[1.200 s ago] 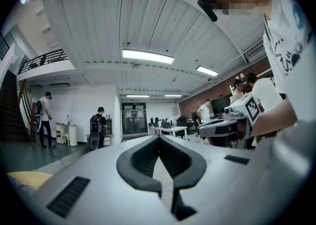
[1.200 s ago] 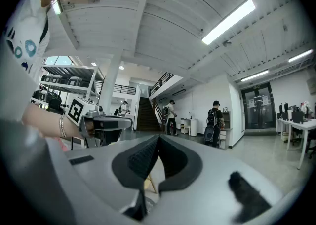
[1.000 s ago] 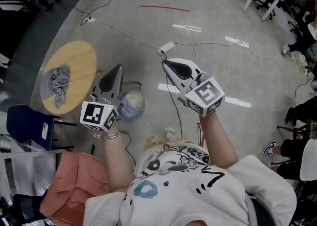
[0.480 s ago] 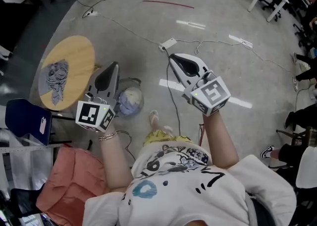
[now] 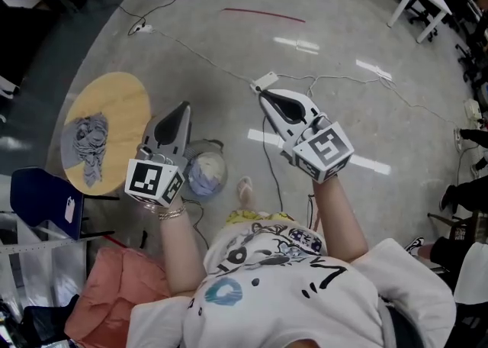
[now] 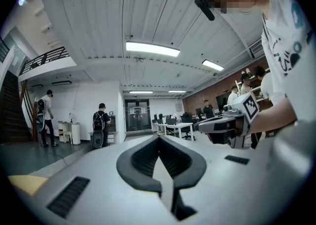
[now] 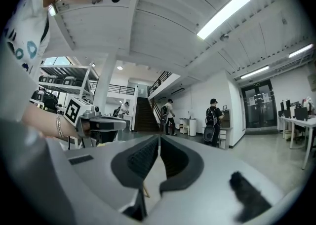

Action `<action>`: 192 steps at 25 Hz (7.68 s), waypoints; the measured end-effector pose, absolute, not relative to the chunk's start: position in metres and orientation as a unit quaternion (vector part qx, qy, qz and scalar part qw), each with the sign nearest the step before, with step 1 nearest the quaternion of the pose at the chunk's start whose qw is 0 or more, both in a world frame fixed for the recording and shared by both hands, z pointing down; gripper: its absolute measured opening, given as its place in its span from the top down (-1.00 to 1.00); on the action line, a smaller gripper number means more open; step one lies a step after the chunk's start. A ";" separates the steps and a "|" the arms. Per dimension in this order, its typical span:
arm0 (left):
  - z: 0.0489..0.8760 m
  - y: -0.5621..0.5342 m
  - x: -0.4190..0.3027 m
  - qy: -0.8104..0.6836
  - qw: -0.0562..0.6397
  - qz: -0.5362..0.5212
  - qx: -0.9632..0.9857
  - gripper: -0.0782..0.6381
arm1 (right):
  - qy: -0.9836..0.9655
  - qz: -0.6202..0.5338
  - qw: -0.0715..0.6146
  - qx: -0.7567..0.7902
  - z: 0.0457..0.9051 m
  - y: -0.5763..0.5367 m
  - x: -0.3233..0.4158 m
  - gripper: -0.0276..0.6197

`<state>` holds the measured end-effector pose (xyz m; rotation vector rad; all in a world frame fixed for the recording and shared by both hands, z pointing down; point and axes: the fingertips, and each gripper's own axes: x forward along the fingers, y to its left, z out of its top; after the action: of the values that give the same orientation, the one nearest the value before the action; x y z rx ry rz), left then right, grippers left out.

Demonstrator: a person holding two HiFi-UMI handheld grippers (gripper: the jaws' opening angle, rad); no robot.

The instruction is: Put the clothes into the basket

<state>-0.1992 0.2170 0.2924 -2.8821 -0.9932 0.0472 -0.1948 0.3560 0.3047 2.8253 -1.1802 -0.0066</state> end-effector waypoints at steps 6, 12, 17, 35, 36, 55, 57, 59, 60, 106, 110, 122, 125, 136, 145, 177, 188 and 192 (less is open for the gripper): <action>0.289 0.202 -0.131 -0.332 0.051 0.015 -0.942 0.75 | -0.386 -0.003 0.035 0.922 0.300 0.335 -0.128 0.82; 0.293 0.188 -0.075 -0.342 0.043 0.013 -0.939 0.75 | -0.376 0.002 0.040 0.926 0.305 0.324 -0.077 0.82; 0.300 0.184 -0.048 -0.344 0.031 0.005 -0.939 0.75 | -0.368 0.009 0.052 0.928 0.305 0.324 -0.055 0.82; 0.317 0.170 0.096 -0.281 0.027 -0.014 -0.959 0.75 | -0.411 0.018 0.045 0.910 0.312 0.324 0.111 0.82; 0.315 0.169 0.107 -0.275 0.029 -0.013 -0.961 0.75 | -0.416 0.018 0.045 0.908 0.310 0.324 0.123 0.82; 0.296 0.164 0.243 -0.164 0.045 -0.009 -0.985 0.75 | -0.500 0.029 0.037 0.865 0.313 0.332 0.300 0.82; 0.296 0.156 0.255 -0.159 0.048 -0.009 -0.986 0.75 | -0.505 0.031 0.038 0.862 0.315 0.324 0.314 0.82; 0.297 0.148 0.266 -0.154 0.051 -0.011 -0.987 0.75 | -0.512 0.035 0.043 0.857 0.319 0.316 0.328 0.82; 0.298 0.143 0.272 -0.151 0.051 -0.012 -0.987 0.75 | -0.516 0.036 0.047 0.855 0.320 0.312 0.335 0.82; 0.310 -0.231 0.410 0.250 -0.002 -0.018 -0.968 0.75 | -0.789 0.006 0.063 0.612 0.301 -0.152 0.579 0.82; 0.308 -0.254 0.398 0.326 -0.005 -0.015 -0.945 0.75 | -0.829 0.005 0.061 0.555 0.300 -0.197 0.583 0.82; 0.312 -0.260 0.323 0.495 -0.015 -0.021 -0.869 0.75 | -0.913 0.010 0.038 0.407 0.307 -0.271 0.527 0.82; 0.317 -0.262 0.302 0.524 -0.019 -0.023 -0.851 0.75 | -0.929 0.009 0.035 0.369 0.307 -0.282 0.497 0.82; 0.317 -0.295 0.232 0.582 -0.015 -0.021 -0.813 0.75 | -0.957 0.001 0.042 0.288 0.313 -0.344 0.416 0.82; 0.307 -0.333 0.147 0.616 -0.014 -0.013 -0.787 0.75 | -0.979 0.001 0.060 0.194 0.318 -0.402 0.290 0.82; 0.475 -0.254 -0.060 0.837 -0.182 0.012 -0.516 0.75 | -0.948 0.016 0.261 -0.181 0.496 -0.393 -0.018 0.17; 0.524 -0.271 -0.070 0.851 -0.215 0.035 -0.478 0.75 | -0.919 -0.031 0.333 -0.208 0.598 -0.402 -0.060 0.16; 0.525 -0.270 -0.062 0.852 -0.222 0.041 -0.472 0.75 | -0.909 -0.001 0.356 -0.218 0.616 -0.395 -0.061 0.16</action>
<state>-0.0617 -0.2697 0.5248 -1.7396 3.1369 0.1498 -0.0606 -0.3946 0.6157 -0.5624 -2.3474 -0.0034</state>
